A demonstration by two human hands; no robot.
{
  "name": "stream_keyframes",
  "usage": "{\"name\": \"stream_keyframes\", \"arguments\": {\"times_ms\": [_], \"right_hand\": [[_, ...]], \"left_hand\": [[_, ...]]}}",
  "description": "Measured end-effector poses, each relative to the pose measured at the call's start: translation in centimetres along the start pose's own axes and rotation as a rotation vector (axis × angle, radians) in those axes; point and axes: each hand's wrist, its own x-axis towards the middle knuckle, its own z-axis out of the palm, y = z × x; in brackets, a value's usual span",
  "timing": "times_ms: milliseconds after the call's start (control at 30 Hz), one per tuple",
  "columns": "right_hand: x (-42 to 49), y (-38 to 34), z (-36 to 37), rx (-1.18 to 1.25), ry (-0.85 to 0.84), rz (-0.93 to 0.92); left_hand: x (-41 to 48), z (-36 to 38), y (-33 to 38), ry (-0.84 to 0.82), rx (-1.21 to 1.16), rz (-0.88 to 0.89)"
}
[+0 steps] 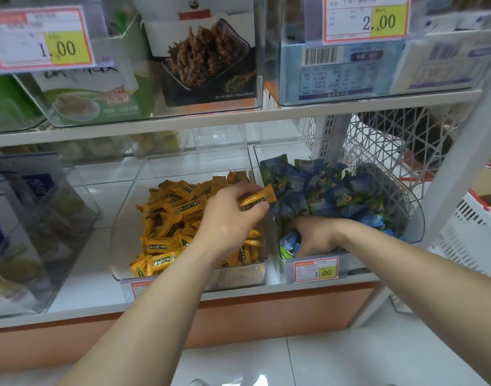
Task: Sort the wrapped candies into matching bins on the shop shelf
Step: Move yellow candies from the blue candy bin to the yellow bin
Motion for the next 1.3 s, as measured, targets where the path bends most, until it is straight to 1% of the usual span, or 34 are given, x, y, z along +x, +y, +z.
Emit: {"name": "stream_keyframes", "arguments": {"times_ms": [100, 200, 233, 300, 367, 400, 433, 467, 500, 533, 567, 600, 633, 667, 700, 800, 867, 900, 967, 1033, 1133, 1300], "right_hand": [[-0.3, 0.2, -0.3, 0.097, 0.02, -0.028], [-0.9, 0.8, -1.7, 0.295, 0.162, -0.042], [-1.1, 1.0, -2.2, 0.33, 0.211, -0.042], [-1.6, 1.3, -2.9, 0.351, 0.254, -0.055], [-2.3, 1.4, -3.5, 0.276, 0.294, -0.06], [-2.6, 1.3, -3.8, 0.171, 0.33, -0.032], [-3.0, 0.9, -4.1, 0.016, 0.385, 0.022], [-3.3, 0.6, -4.3, -0.157, 0.464, 0.081], [-3.4, 0.2, -4.4, -0.269, 0.563, 0.104], [-3.6, -0.4, -4.3, -0.282, 0.641, 0.072], [-3.9, -0.9, -4.1, -0.183, 0.635, 0.005], [-4.1, -1.5, -3.7, -0.001, 0.529, -0.072], [-4.3, -1.9, -3.1, 0.151, 0.346, -0.127], [-4.2, -2.3, -2.4, 0.205, 0.164, -0.159], [-4.2, -2.4, -1.9, 0.195, 0.037, -0.169], [-3.9, -2.3, -0.9, 0.037, -0.143, -0.145], [-3.8, -1.8, -0.6, -0.037, -0.257, -0.087], [-3.7, -1.5, -0.4, -0.053, -0.293, -0.065], [-3.5, -1.2, 0.1, -0.108, -0.3, -0.053], [-3.1, -1.5, 0.5, -0.183, -0.247, -0.056], [-2.5, -2.2, 0.5, -0.203, -0.184, -0.052], [-1.7, -2.2, 0.4, -0.238, -0.274, 0.01]], "left_hand": [[0.0, 0.0, 0.1, -0.007, -0.008, -0.02], [0.1, 0.0, 0.0, -0.009, -0.034, -0.034], [0.1, -0.1, 0.0, -0.008, -0.047, -0.038], [0.1, -0.2, 0.0, -0.007, -0.074, -0.046], [0.2, -0.3, 0.0, -0.007, -0.095, -0.054], [0.2, -0.3, 0.0, -0.009, -0.099, -0.056], [0.1, -0.3, 0.0, -0.011, -0.099, -0.056], [0.1, -0.3, 0.0, -0.014, -0.099, -0.055], [0.1, -0.3, 0.0, -0.016, -0.099, -0.053], [0.1, -0.3, 0.1, -0.016, -0.101, -0.051], [0.0, -0.3, 0.1, -0.016, -0.1, -0.046], [0.0, -0.3, 0.2, -0.016, -0.097, -0.042], [0.0, -0.3, 0.2, -0.016, -0.096, -0.041], [0.0, -0.3, 0.2, -0.016, -0.099, -0.044], [0.0, -0.3, 0.2, -0.017, -0.103, -0.047], [-0.1, -0.3, 0.1, -0.022, -0.111, -0.052], [-0.1, -0.3, 0.0, -0.026, -0.117, -0.051], [-0.1, -0.4, -0.1, -0.028, -0.119, -0.05], [-0.1, -0.4, -0.2, -0.03, -0.122, -0.048], [-0.1, -0.4, -0.2, -0.027, -0.12, -0.046], [-0.2, -0.3, -0.1, -0.021, -0.115, -0.047], [-0.3, -0.4, -0.1, -0.025, -0.118, -0.048]]}}
